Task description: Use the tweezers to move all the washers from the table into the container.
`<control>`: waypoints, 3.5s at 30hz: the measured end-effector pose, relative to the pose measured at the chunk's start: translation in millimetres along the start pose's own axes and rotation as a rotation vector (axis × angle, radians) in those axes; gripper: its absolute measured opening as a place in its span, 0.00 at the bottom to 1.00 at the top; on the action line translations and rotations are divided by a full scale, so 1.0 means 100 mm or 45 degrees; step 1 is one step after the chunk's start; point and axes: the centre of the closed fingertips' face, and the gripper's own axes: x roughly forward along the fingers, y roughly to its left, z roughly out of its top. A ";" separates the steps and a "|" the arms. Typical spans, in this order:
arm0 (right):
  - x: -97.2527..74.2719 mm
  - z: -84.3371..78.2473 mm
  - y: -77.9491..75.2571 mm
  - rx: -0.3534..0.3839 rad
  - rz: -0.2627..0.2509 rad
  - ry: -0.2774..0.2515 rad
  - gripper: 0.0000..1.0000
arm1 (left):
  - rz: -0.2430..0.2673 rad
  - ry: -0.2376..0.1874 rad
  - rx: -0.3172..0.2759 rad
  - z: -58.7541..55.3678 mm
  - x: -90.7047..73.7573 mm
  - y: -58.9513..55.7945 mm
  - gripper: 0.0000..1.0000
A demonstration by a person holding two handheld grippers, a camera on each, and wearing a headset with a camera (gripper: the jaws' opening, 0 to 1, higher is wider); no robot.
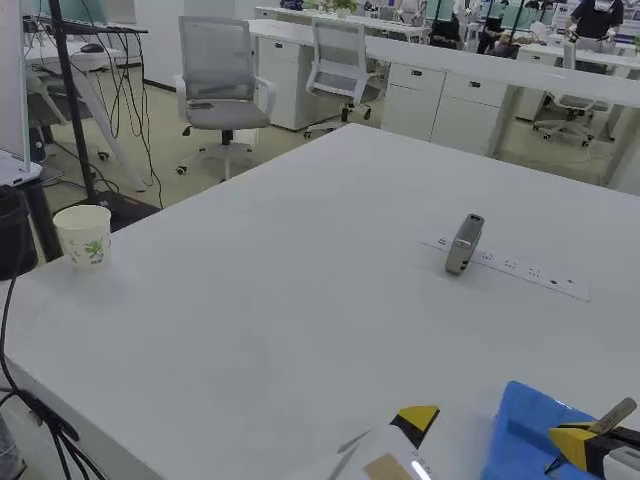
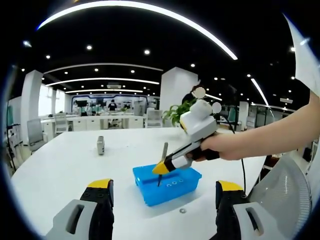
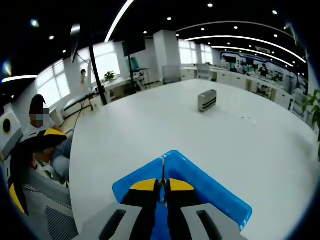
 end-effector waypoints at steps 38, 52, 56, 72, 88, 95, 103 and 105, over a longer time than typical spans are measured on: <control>-0.01 0.03 0.02 -0.020 -0.012 -0.053 0.04 | -0.006 0.016 0.007 -0.02 0.00 -0.01 0.85; -0.31 0.28 0.23 0.014 -0.022 -0.199 0.04 | -0.011 0.019 0.005 -0.03 0.01 -0.02 0.84; -0.38 0.32 0.27 0.027 -0.021 -0.233 0.04 | -0.011 0.019 0.003 -0.03 0.01 -0.02 0.84; -0.45 0.17 0.51 0.025 0.030 -0.208 0.04 | -0.015 0.021 -0.001 -0.03 0.01 -0.02 0.85; -0.35 -0.14 0.55 0.074 0.066 -0.135 0.04 | -0.010 0.017 0.000 -0.03 0.01 -0.02 0.85; -0.32 -0.27 0.55 0.103 0.070 -0.102 0.04 | -0.016 0.016 -0.004 -0.02 0.01 -0.03 0.84; -0.32 -0.48 0.54 0.124 0.061 -0.027 0.04 | -0.018 0.021 -0.005 -0.03 0.01 -0.03 0.84; -0.33 -0.52 0.52 0.133 0.054 -0.012 0.04 | -0.019 0.023 -0.004 -0.03 0.01 -0.03 0.84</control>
